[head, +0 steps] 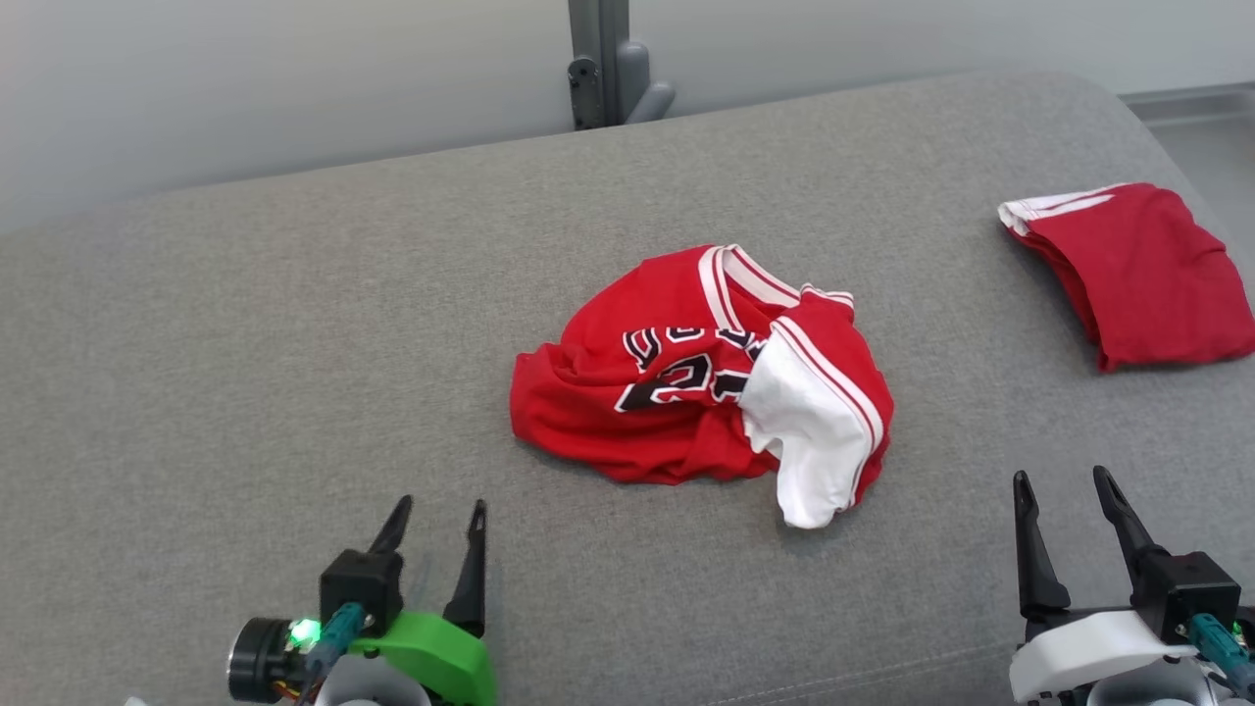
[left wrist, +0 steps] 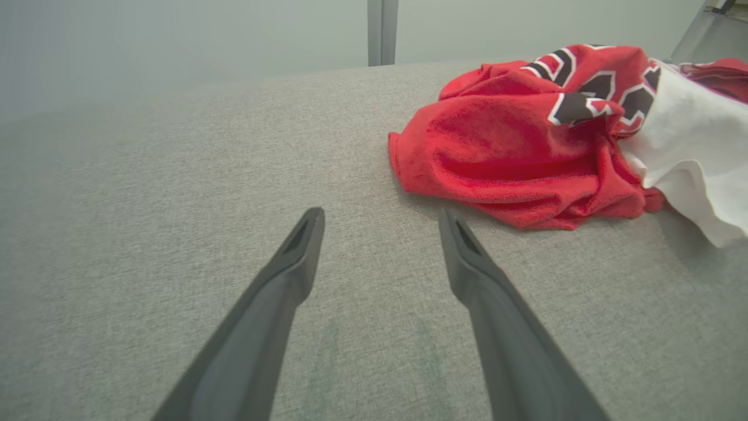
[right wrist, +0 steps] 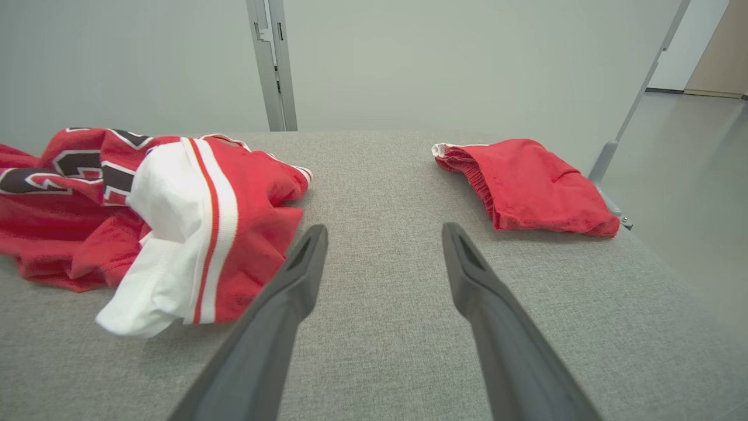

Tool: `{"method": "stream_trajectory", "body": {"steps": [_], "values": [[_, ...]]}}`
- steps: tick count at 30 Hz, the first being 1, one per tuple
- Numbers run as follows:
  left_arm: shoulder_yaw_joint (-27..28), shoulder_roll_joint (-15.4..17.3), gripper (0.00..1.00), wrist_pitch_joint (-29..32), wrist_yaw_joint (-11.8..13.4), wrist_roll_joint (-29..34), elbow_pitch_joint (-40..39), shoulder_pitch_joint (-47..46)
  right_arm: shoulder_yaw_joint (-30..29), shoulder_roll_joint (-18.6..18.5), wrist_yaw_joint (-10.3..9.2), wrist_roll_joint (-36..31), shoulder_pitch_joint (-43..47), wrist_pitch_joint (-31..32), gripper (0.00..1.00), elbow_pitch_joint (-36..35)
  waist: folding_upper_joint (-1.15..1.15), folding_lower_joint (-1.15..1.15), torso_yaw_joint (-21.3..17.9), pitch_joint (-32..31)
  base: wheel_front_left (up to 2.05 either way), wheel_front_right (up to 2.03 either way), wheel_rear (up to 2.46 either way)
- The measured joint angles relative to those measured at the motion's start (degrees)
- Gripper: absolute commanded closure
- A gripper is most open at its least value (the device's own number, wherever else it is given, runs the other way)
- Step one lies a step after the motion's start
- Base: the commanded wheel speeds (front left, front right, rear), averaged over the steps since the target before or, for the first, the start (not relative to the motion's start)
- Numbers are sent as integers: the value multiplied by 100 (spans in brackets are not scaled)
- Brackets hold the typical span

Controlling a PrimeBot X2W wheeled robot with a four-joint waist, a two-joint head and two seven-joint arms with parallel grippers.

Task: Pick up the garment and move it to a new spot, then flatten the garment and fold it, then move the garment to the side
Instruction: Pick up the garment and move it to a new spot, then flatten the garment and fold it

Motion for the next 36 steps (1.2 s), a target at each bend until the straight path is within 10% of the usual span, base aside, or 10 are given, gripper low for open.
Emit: {"method": "stream_trajectory", "body": {"steps": [7,23,36], "values": [[1291,142,0,-24,-320,412,-506,1072,-98,2,0,-55,182,-1,0,-40,0,0,490,-300,0,0,0],[3607,-643,0,-25,-2281,1484,-422,2345,-111,2,0,-44,424,0,0,8,0,0,905,-472,0,0,0],[4185,-954,0,-26,-2541,1974,-439,2359,-49,3,0,18,394,0,0,13,0,0,799,-354,0,0,0]]}}
